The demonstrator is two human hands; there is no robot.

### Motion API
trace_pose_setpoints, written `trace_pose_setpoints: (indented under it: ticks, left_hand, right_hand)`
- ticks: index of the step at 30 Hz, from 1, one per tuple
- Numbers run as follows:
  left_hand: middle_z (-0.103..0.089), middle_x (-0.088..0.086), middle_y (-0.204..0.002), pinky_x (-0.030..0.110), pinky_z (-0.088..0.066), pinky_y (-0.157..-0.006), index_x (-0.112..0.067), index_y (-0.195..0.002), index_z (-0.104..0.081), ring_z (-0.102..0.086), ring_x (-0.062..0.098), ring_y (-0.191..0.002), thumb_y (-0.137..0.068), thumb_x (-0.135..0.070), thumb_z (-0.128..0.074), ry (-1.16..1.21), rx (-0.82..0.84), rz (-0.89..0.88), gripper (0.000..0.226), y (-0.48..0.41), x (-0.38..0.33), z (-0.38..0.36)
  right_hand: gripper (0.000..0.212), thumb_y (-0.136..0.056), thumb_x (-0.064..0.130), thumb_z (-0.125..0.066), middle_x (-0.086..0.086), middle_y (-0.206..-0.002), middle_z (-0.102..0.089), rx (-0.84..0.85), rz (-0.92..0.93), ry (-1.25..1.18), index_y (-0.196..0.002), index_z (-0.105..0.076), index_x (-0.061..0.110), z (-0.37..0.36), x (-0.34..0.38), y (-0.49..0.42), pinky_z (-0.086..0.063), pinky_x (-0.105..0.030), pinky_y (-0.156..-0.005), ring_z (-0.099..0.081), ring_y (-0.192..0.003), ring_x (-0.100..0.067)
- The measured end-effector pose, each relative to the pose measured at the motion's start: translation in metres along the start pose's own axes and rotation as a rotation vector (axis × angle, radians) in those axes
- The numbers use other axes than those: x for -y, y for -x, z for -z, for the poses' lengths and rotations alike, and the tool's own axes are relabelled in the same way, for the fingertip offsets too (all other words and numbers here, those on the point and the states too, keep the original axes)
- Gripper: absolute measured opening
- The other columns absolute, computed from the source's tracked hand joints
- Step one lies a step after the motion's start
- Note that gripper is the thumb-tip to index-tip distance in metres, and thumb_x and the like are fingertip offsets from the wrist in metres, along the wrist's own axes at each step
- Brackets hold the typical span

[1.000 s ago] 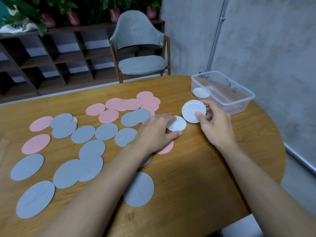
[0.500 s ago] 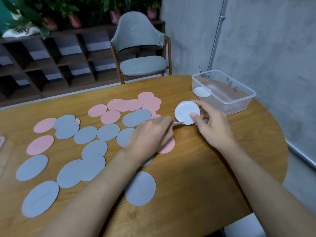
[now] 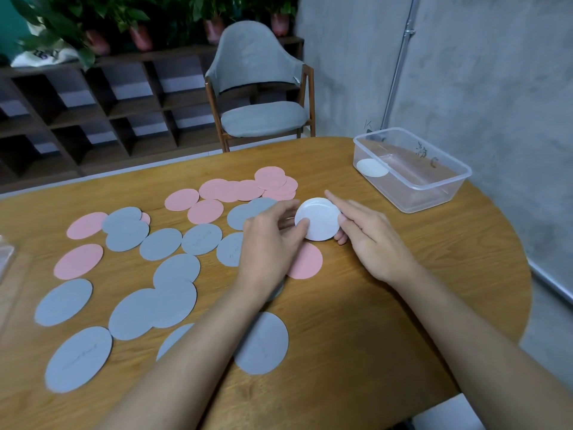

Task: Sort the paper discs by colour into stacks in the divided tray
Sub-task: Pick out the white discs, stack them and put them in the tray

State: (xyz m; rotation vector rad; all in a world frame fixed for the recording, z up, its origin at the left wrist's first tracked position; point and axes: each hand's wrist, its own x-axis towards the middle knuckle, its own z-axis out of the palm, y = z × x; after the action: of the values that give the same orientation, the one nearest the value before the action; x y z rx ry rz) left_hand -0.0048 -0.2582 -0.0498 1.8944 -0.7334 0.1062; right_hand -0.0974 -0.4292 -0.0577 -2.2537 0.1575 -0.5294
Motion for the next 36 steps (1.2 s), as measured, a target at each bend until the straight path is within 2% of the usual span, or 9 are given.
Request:
trace_pose_setpoints:
  ticks: [4,8,11,16,20,25,29,33,36]
  left_hand:
    - [-0.081,-0.004,-0.107,0.029,-0.058,-0.089,-0.018,-0.132,-0.072,-0.074,0.004,-0.097,-0.096,-0.024,-0.071,-0.108,-0.024,-0.096,0.036,0.001,0.005,-0.003]
    - [-0.074,0.006,-0.081,0.042,-0.055,-0.068,-0.01,-0.134,-0.069,-0.068,0.022,-0.073,-0.1,-0.021,-0.065,-0.294,-0.006,-0.256,0.035,0.005,0.005,-0.008]
    - [-0.067,0.008,-0.074,0.042,-0.053,-0.061,-0.005,-0.133,-0.067,-0.061,0.026,-0.066,-0.101,-0.017,-0.065,-0.354,0.003,-0.298,0.034,0.007,0.005,-0.009]
    - [-0.078,0.003,-0.088,0.036,-0.056,-0.077,-0.016,-0.131,-0.073,-0.072,0.019,-0.081,-0.097,-0.023,-0.072,-0.239,-0.017,-0.187,0.034,0.009,0.006,-0.003]
    - [-0.079,-0.012,-0.104,0.016,-0.056,-0.089,-0.021,-0.124,-0.077,-0.072,-0.003,-0.094,-0.09,-0.023,-0.08,-0.021,0.012,-0.008,0.035,0.006,0.002,0.003]
    - [-0.079,-0.008,-0.093,0.023,-0.062,-0.08,-0.017,-0.106,-0.08,-0.074,0.006,-0.083,-0.085,-0.015,-0.085,0.065,0.096,0.001,0.022,-0.008,-0.006,0.027]
    - [-0.079,-0.004,-0.089,0.031,-0.064,-0.077,-0.018,-0.099,-0.079,-0.076,0.014,-0.079,-0.082,-0.014,-0.087,0.078,0.125,-0.005,0.019,-0.01,-0.009,0.061]
    - [-0.076,-0.004,-0.089,0.028,-0.061,-0.071,-0.023,-0.097,-0.08,-0.069,0.006,-0.068,-0.081,-0.02,-0.089,0.04,0.111,0.01,0.019,0.003,-0.005,0.108]
    - [-0.076,-0.002,-0.088,0.031,-0.061,-0.073,-0.023,-0.097,-0.08,-0.068,0.011,-0.066,-0.081,-0.022,-0.09,0.03,0.089,0.046,0.019,0.017,-0.002,0.15]
  right_hand:
    - [0.054,-0.108,0.028,-0.044,0.01,-0.112,-0.06,0.034,-0.042,0.094,-0.161,-0.032,0.025,0.003,0.004,0.003,-0.039,-0.019,-0.092,-0.056,-0.107,-0.01]
    - [0.066,-0.108,0.038,-0.041,0.005,-0.128,-0.055,0.094,-0.05,0.286,-0.165,-0.013,0.018,-0.002,0.005,0.005,-0.038,-0.033,-0.103,-0.046,-0.122,-0.014]
    - [0.06,-0.11,0.033,-0.041,0.002,-0.136,-0.055,0.07,-0.041,0.294,-0.163,-0.02,0.015,-0.003,0.004,0.004,-0.035,-0.034,-0.107,-0.045,-0.129,-0.017]
    - [0.032,-0.104,0.023,-0.055,0.016,-0.095,-0.06,-0.054,0.035,0.175,-0.136,-0.059,0.02,0.0,0.003,0.007,-0.041,-0.027,-0.084,-0.053,-0.086,-0.005]
    - [0.025,-0.102,0.026,-0.058,0.002,-0.098,-0.067,-0.015,0.021,0.117,-0.127,-0.061,0.028,0.002,0.001,0.007,-0.047,-0.023,-0.077,-0.06,-0.089,-0.013]
    - [0.029,-0.099,0.023,-0.067,0.01,-0.108,-0.073,-0.059,0.008,-0.053,-0.128,-0.064,0.025,0.007,0.016,0.007,-0.052,-0.018,-0.083,-0.065,-0.091,-0.013]
    - [0.025,-0.097,0.019,-0.069,0.013,-0.096,-0.069,-0.045,0.022,-0.158,-0.121,-0.07,0.026,0.001,0.041,0.002,-0.051,-0.016,-0.077,-0.063,-0.084,-0.008]
    - [0.028,-0.097,0.024,-0.069,0.004,-0.096,-0.069,0.054,0.08,-0.098,-0.125,-0.069,0.028,-0.014,0.076,-0.003,-0.054,-0.023,-0.077,-0.064,-0.087,-0.013]
    - [0.03,-0.096,0.026,-0.07,0.007,-0.096,-0.069,0.093,0.125,-0.055,-0.126,-0.069,0.029,-0.034,0.106,-0.008,-0.05,-0.016,-0.075,-0.064,-0.087,-0.01]
